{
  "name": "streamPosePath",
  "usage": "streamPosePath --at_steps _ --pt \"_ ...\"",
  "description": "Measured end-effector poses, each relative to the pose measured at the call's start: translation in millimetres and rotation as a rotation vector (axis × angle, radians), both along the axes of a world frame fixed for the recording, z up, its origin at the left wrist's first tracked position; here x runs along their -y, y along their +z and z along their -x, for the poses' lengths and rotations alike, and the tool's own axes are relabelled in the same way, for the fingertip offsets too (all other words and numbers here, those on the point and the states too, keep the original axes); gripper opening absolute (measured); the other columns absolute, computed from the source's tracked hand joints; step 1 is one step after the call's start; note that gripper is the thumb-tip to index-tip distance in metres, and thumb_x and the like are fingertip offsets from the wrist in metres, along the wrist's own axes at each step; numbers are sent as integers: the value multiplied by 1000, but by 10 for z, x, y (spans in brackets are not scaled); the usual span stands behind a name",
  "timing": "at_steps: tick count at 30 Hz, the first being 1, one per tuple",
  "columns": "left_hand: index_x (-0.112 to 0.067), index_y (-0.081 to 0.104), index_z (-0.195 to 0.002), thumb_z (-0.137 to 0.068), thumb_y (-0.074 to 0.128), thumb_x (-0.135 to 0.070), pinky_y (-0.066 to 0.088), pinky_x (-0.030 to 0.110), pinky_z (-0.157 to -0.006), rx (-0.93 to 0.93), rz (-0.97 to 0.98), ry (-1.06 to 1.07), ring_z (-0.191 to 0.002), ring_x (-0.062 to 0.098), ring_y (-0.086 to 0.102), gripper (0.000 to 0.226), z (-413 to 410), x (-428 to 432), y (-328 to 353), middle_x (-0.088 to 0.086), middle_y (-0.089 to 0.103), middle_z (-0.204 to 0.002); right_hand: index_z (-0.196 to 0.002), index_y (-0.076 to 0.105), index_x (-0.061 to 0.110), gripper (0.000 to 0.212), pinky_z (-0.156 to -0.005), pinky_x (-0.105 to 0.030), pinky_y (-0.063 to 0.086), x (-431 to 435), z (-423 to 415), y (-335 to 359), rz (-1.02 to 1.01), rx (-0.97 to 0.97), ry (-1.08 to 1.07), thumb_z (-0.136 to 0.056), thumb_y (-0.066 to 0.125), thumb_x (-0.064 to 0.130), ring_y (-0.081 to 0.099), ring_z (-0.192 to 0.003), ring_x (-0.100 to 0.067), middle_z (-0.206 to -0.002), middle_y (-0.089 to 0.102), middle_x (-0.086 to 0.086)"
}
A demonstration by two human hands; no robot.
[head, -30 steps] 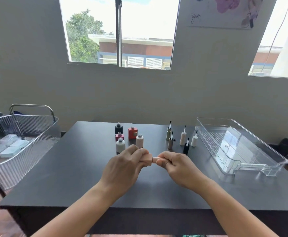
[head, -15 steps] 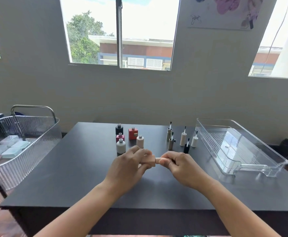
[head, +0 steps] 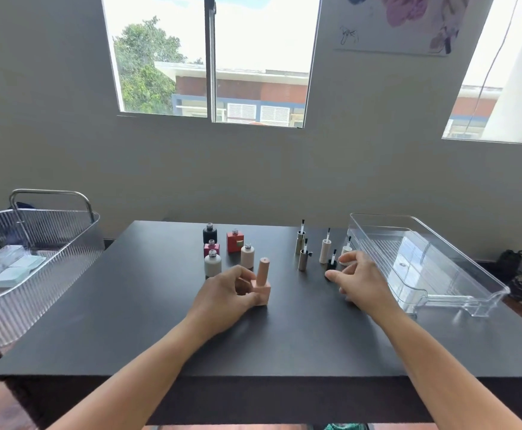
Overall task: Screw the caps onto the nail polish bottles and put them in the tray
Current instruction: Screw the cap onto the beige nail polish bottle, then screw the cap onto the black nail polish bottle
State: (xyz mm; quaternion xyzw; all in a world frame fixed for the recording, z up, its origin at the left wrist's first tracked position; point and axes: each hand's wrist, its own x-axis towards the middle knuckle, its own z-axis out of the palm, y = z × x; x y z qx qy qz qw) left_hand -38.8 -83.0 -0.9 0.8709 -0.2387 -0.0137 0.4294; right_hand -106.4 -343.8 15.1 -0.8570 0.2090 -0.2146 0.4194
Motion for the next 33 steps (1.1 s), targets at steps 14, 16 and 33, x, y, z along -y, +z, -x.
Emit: streamPosePath --at_steps 14,16,33 --pt "-26 68 -115 -80 79 -33 47 16 -75 31 -15 -46 -82 2 59 38 38 -19 29 -16 66 -90 -102 70 18 25 -73 -28 38 56 -254 -92 255 -133 -77 -81 70 33 62 -96 -26 -95 68 -3" --pt "-31 67 -114 -74 83 -39 48 18 -78 29 4 -54 -85 2 59 43 58 -65 60 -14 66 -94 -100 71 18 23 -73 -28 38 35 -222 -73 253 -112 -76 -81 71 32 62 -95 -26 -94 69 -3" --pt "-24 65 -122 -85 71 -27 44 26 -88 51 10 290 -98 15 62 37 -1512 -435 278 0 68 -114 -79 67 22 7 -65 -36 56 -564 -9 138 58 73 144 -82 72 25 69 -63 -13 -68 71 1"
